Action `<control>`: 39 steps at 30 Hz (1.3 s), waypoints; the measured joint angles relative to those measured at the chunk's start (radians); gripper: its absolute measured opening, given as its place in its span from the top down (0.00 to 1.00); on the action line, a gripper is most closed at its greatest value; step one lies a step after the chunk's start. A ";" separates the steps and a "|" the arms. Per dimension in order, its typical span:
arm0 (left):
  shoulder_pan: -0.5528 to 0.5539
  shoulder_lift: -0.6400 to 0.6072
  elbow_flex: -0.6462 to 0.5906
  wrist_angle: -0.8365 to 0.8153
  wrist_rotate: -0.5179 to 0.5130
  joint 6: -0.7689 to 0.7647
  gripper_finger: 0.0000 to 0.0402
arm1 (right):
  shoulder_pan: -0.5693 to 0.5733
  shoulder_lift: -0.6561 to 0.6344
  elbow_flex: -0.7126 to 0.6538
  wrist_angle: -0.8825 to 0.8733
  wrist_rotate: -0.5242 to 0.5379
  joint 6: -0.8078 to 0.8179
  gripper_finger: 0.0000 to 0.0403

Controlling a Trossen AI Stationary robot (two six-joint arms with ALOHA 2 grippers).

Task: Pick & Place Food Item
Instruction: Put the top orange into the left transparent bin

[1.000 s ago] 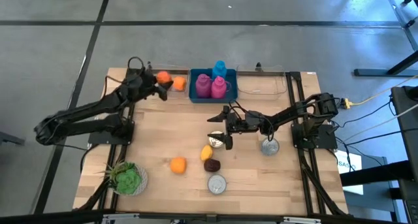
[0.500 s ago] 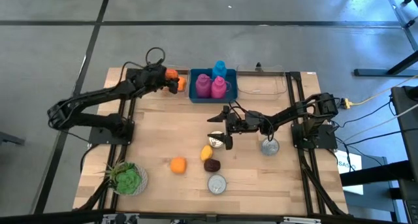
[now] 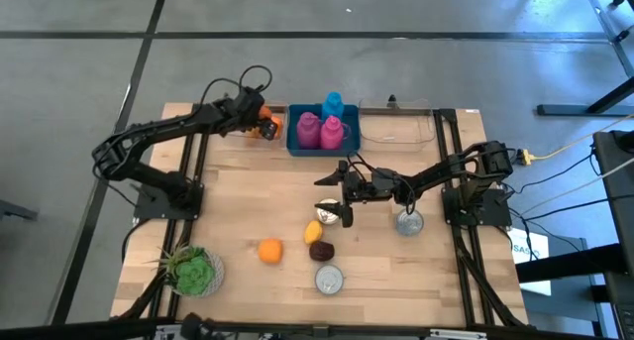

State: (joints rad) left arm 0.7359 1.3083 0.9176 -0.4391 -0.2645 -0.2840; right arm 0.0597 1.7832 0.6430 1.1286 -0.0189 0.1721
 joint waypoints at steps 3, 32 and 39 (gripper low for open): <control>0.007 0.034 0.015 -0.025 0.007 0.000 0.35 | 0.000 0.000 0.000 0.000 0.000 -0.001 0.17; 0.048 0.152 0.018 -0.036 0.156 -0.006 0.23 | 0.000 0.000 0.000 0.000 0.000 -0.020 0.17; 0.071 0.128 0.020 -0.033 0.208 0.016 0.19 | 0.000 0.000 0.000 -0.001 0.000 -0.020 0.17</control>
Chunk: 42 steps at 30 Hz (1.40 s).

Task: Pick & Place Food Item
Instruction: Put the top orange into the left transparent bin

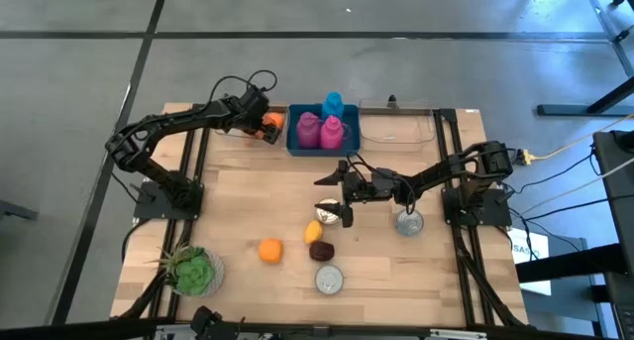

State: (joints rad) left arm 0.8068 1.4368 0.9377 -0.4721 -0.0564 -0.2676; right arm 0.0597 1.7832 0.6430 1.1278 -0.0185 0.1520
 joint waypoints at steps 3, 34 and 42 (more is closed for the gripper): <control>0.004 -0.010 0.014 0.005 -0.004 0.001 0.19 | 0.000 0.000 0.000 0.000 0.000 -0.003 0.17; 0.003 -0.036 0.084 -0.195 0.023 0.071 0.19 | 0.000 0.000 0.000 -0.008 0.000 -0.008 0.17; 0.003 -0.037 0.084 -0.211 0.023 0.073 0.19 | 0.000 0.000 0.000 -0.008 0.000 -0.008 0.17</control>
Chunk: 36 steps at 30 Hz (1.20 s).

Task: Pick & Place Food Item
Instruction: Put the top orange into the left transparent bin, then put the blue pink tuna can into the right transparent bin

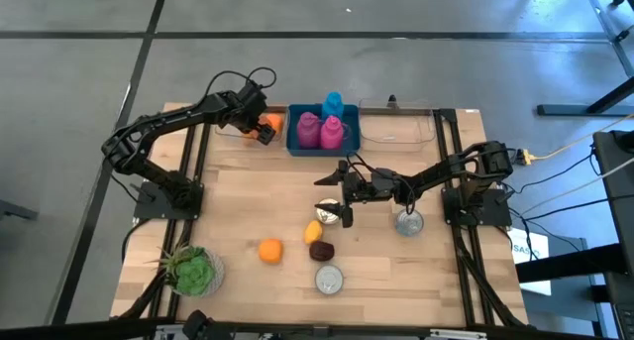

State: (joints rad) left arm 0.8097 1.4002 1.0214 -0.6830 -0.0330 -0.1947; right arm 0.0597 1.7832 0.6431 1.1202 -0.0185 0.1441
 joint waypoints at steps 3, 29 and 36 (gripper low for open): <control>0.000 0.000 0.000 0.000 0.000 0.000 0.19 | 0.000 0.000 0.000 0.000 0.000 0.000 0.17; 0.000 0.000 0.003 0.035 -0.019 0.060 0.02 | 0.000 0.000 0.000 0.000 0.000 -0.004 0.17; -0.012 -0.006 0.072 0.035 0.001 0.087 0.03 | 0.000 0.000 0.000 0.000 0.004 -0.004 0.17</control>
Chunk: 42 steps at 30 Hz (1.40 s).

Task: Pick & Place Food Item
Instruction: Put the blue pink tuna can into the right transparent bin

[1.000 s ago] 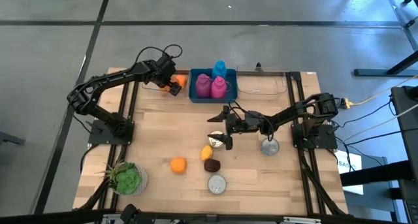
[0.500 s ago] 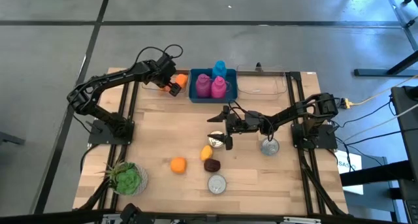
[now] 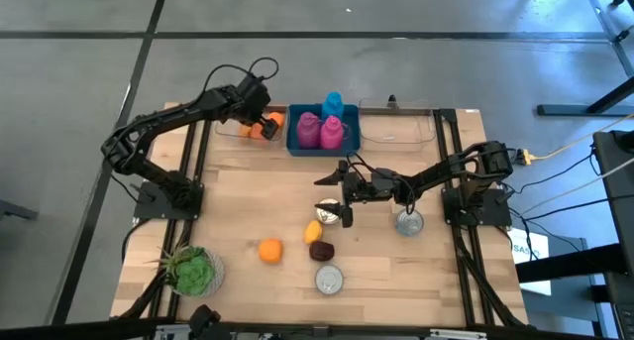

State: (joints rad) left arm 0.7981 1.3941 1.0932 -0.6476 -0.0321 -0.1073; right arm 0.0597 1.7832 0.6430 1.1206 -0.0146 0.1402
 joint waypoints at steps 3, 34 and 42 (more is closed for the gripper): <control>-0.034 -0.034 0.021 0.022 -0.003 0.007 0.03 | 0.000 0.000 0.000 0.000 0.000 0.000 0.17; -0.892 -0.410 -0.215 0.285 -0.603 -0.080 0.03 | 0.036 0.000 0.000 0.069 0.025 0.140 0.17; -0.892 -0.733 -0.479 0.559 -0.375 -0.026 0.03 | 0.085 0.000 0.000 0.119 0.025 0.164 0.17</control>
State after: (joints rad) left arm -0.0940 0.6613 0.6146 -0.0890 -0.4073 -0.1335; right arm 0.1445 1.7832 0.6434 1.2398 0.0109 0.3037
